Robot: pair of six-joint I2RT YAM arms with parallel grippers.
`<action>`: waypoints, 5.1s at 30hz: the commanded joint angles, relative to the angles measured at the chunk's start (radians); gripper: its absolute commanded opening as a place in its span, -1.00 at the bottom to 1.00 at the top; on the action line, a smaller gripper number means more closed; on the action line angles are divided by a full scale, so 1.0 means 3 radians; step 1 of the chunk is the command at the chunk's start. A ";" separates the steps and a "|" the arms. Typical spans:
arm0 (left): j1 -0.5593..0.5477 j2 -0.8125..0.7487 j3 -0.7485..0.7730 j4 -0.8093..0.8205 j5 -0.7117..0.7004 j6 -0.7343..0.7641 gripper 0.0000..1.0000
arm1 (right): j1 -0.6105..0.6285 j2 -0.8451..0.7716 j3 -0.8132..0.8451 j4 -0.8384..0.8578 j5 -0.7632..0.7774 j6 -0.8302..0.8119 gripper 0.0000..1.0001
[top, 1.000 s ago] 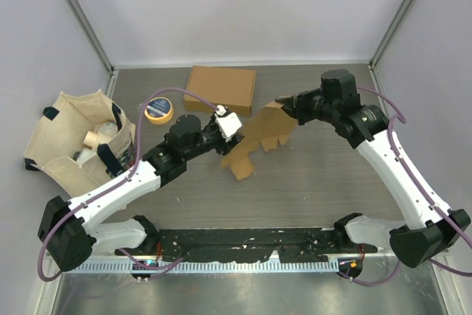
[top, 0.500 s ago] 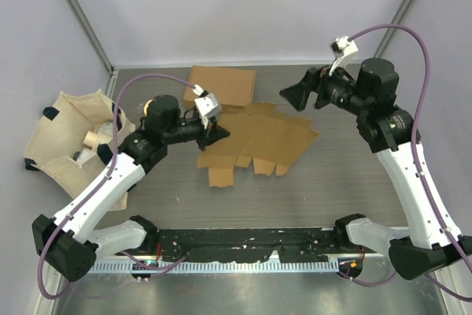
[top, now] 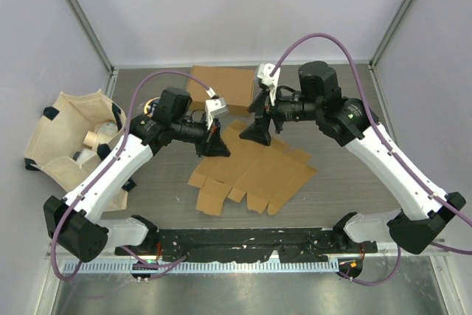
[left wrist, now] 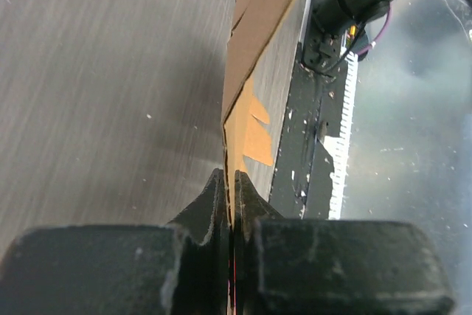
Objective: Fold the paper box
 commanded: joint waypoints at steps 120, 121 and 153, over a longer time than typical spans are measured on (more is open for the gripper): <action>-0.0598 -0.0024 -0.1765 0.2573 -0.3473 -0.1708 0.45 | -0.0623 0.1433 -0.0186 -0.0321 -0.0235 -0.0786 -0.98; -0.0598 0.0058 -0.1760 0.2609 -0.3452 -0.1662 0.49 | -0.0628 0.1443 -0.0181 -0.0326 -0.0240 -0.0791 -0.98; -0.0598 0.0851 -0.2000 0.3826 -0.2644 -0.2980 -0.46 | 0.0481 0.0692 -0.1489 0.1273 0.2684 -0.0223 -0.97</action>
